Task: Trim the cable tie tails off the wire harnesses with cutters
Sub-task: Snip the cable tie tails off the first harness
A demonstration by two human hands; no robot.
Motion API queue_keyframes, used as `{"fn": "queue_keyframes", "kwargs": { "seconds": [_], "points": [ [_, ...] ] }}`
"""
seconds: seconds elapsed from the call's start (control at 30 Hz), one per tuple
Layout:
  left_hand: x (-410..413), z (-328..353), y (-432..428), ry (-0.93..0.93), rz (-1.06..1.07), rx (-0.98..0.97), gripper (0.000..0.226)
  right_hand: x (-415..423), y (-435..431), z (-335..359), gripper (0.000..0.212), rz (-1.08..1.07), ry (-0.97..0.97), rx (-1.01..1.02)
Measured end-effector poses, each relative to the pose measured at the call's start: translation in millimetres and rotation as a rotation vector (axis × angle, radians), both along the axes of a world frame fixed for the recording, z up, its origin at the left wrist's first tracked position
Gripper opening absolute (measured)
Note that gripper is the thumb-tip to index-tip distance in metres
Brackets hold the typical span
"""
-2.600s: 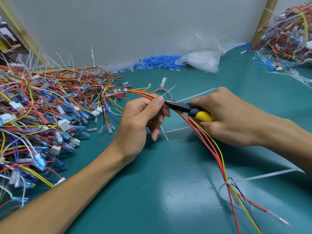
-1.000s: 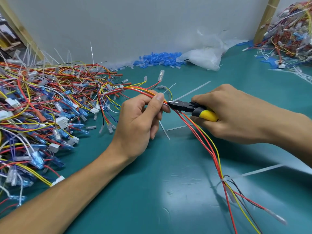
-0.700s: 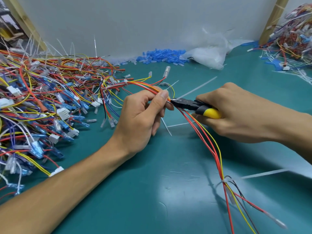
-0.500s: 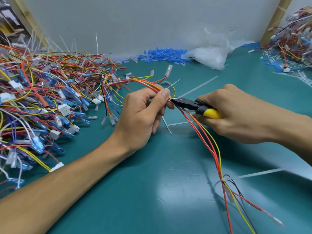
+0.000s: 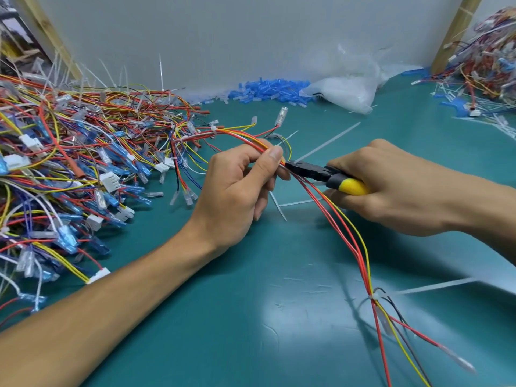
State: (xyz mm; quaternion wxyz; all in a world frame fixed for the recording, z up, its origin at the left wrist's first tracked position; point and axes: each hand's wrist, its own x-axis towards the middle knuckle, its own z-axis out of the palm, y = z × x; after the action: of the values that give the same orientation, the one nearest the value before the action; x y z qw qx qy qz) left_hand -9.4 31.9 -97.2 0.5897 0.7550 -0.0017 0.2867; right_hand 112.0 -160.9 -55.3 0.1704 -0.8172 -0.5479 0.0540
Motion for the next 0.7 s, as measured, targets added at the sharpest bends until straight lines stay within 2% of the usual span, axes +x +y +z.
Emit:
{"fn": "queue_keyframes", "kwargs": {
  "seconds": [0.33,0.53,0.7],
  "points": [
    [0.2,-0.5,-0.7,-0.008,-0.008,-0.01,0.035,2.5,-1.7,-1.3,0.04,0.027,0.004,0.008],
    [1.8,0.6,1.0,0.001,0.026,-0.053,0.036,0.1,5.5,-7.9,0.021,-0.01,-0.063,0.045],
    [2.2,1.1,0.8,0.006,0.034,-0.046,0.037,1.7,4.3,-6.8,0.027,0.001,-0.081,0.083]
  ]
}}
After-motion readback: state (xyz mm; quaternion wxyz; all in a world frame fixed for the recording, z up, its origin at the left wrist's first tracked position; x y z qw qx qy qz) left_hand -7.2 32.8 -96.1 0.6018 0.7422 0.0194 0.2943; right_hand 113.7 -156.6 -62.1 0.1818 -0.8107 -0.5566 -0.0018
